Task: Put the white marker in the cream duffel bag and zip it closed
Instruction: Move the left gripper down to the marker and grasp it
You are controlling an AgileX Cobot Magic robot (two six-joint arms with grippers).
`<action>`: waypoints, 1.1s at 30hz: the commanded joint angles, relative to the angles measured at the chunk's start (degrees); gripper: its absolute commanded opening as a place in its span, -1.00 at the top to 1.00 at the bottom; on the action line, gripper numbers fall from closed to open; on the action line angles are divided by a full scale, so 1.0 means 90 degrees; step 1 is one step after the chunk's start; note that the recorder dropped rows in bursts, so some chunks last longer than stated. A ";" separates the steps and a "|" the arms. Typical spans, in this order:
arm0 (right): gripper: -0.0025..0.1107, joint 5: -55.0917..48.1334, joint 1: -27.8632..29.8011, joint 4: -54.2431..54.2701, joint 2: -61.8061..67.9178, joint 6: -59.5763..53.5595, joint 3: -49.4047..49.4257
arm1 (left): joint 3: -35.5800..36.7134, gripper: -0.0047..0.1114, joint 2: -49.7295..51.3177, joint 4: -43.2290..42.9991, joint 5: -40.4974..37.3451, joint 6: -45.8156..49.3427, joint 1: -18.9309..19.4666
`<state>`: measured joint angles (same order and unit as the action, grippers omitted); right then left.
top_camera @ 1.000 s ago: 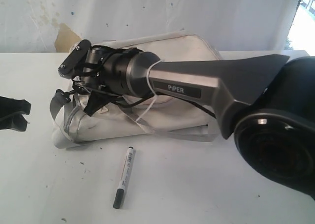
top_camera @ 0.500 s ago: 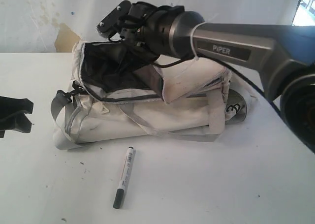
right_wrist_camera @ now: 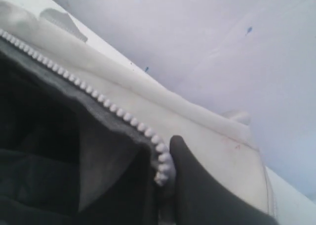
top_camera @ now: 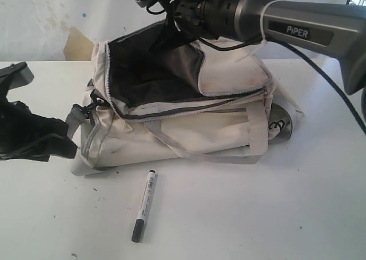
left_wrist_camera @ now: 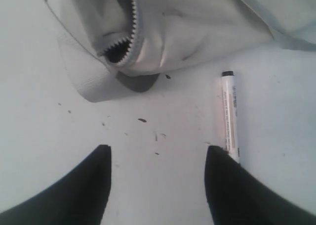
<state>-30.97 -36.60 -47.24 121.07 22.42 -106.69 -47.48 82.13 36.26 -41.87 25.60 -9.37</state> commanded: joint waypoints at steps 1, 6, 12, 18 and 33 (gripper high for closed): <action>0.96 0.0226 0.0085 -0.0183 -0.0140 0.0035 -0.0286 | 0.0014 -0.10 0.0166 0.0230 -0.0001 0.0045 -0.0361; 0.96 0.0171 0.0140 -0.0162 -0.0146 0.0035 -0.0476 | 0.0013 -0.10 0.0315 0.0679 0.0096 0.0045 -0.0608; 0.96 -0.0072 0.0164 -0.0089 -0.0156 0.0035 -0.0476 | 0.0013 -0.10 0.0519 0.1147 0.0352 0.0045 -0.0913; 0.96 -0.0259 0.0164 -0.0089 -0.0156 0.0035 -0.0476 | 0.0013 -0.10 0.0927 0.1200 0.0816 0.0007 -0.1542; 0.96 -0.0406 0.0164 -0.0089 -0.0156 0.0035 -0.0476 | -0.0414 -0.07 0.1370 -0.2278 0.1294 -0.3644 -0.2985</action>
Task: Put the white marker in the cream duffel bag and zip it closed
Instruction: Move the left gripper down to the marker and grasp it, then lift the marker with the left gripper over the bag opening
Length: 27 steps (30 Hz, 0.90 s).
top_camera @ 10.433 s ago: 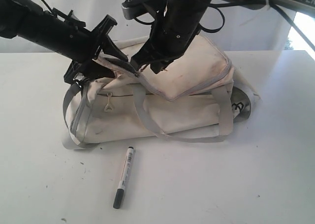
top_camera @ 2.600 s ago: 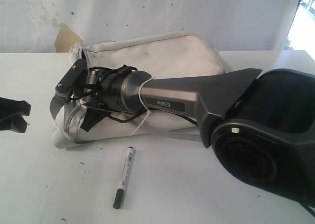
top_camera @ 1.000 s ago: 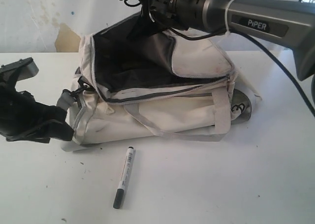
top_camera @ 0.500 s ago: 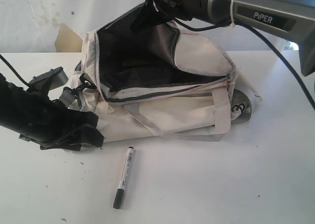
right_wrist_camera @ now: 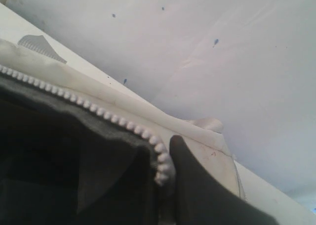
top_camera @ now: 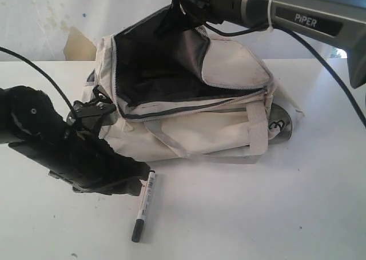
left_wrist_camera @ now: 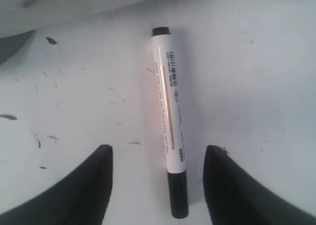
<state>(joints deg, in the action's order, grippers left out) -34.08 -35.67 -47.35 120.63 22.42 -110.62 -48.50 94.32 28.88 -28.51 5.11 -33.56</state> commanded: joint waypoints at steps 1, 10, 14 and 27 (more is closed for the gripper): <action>0.96 -0.0061 0.0061 -0.0077 -0.0108 0.0035 -0.0040 | -0.0418 -0.07 0.0036 -0.1764 -0.0309 -0.1679 -0.0362; 0.96 -0.0061 0.0061 -0.0077 -0.0108 0.0035 -0.0040 | -0.0912 -0.07 0.0648 -0.2666 -0.0638 -0.2603 -0.0920; 0.96 -0.0061 0.0061 -0.0077 -0.0108 0.0035 -0.0040 | -0.0917 -0.07 0.0947 -0.2654 -0.0404 -0.2596 -0.0982; 0.96 -0.0061 0.0061 -0.0077 -0.0108 0.0035 -0.0040 | -0.0917 -0.05 0.1372 -0.2821 0.0264 -0.2596 -0.0982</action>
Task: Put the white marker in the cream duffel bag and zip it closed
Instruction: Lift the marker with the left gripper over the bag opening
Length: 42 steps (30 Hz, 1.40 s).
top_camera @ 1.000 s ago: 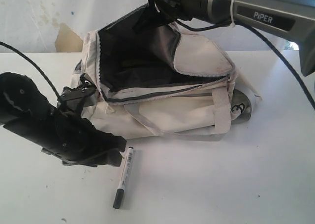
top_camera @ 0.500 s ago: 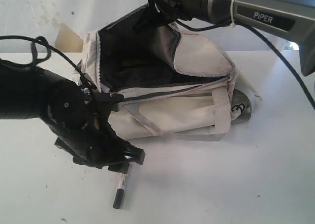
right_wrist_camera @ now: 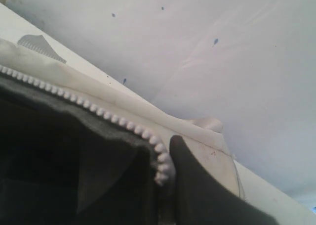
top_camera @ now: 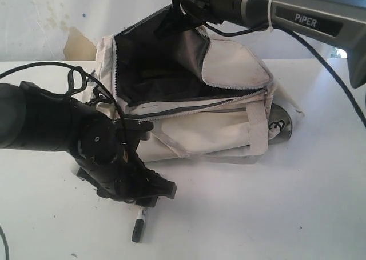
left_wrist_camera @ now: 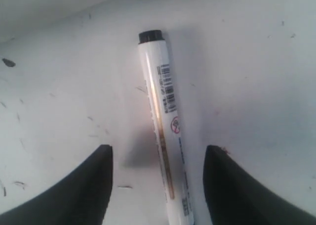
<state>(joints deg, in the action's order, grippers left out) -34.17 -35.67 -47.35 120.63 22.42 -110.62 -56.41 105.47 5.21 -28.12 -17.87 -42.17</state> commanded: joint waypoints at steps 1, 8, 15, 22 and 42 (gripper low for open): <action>0.96 -0.0051 0.0061 -0.0077 -0.0108 0.0035 -0.0040 | -0.0038 -0.04 0.0187 -0.0263 0.0258 -0.0043 -0.0026; 0.96 -0.0051 0.0061 -0.0077 -0.0108 0.0035 -0.0040 | -0.0038 0.35 0.0302 -0.0299 0.0321 -0.0031 -0.0026; 0.96 -0.0051 0.0061 -0.0077 -0.0108 0.0035 -0.0040 | -0.0038 0.92 0.0185 -0.0364 0.0358 0.0144 -0.0026; 0.96 -0.0051 0.0061 -0.0077 -0.0108 0.0035 -0.0040 | -0.0038 0.92 -0.0611 -0.0409 0.0523 0.0157 -0.0026; 0.96 -0.0099 0.0061 -0.0025 -0.0108 0.0035 -0.0040 | -0.0576 0.92 -0.0938 0.1540 0.1155 0.0677 0.1094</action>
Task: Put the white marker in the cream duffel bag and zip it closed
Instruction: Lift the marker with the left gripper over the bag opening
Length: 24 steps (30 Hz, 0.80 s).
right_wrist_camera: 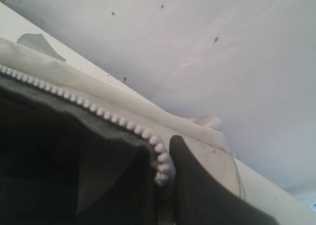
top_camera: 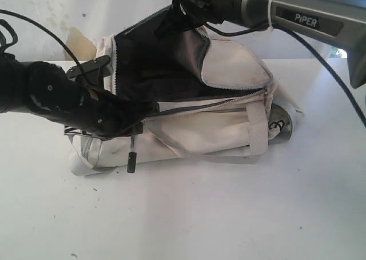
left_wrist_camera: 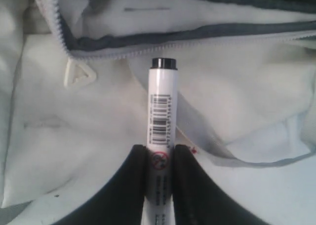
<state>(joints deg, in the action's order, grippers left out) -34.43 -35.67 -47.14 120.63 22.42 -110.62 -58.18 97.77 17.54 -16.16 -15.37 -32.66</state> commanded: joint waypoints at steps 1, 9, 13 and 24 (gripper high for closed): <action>0.96 -0.0070 0.0061 -0.0048 -0.0108 0.0035 -0.0040 | -0.0535 0.92 -0.0039 0.0169 -0.0308 0.0472 0.0076; 0.96 -0.0084 0.0061 -0.0048 -0.0108 0.0035 -0.0040 | -0.1184 0.92 0.0209 0.2043 -0.1025 0.1960 0.0979; 0.96 -0.0109 0.0061 -0.0048 -0.0108 0.0035 -0.0040 | -0.1184 0.92 0.0267 0.4551 -0.1266 0.4037 0.1481; 0.96 -0.0143 0.0061 -0.0020 -0.0108 0.0035 -0.0028 | -0.1184 0.92 0.0882 0.9037 -0.1690 0.8110 0.1841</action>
<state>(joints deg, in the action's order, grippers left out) -35.20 -35.67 -46.73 120.63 22.42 -110.62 -68.35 104.89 87.39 -30.51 48.09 -16.27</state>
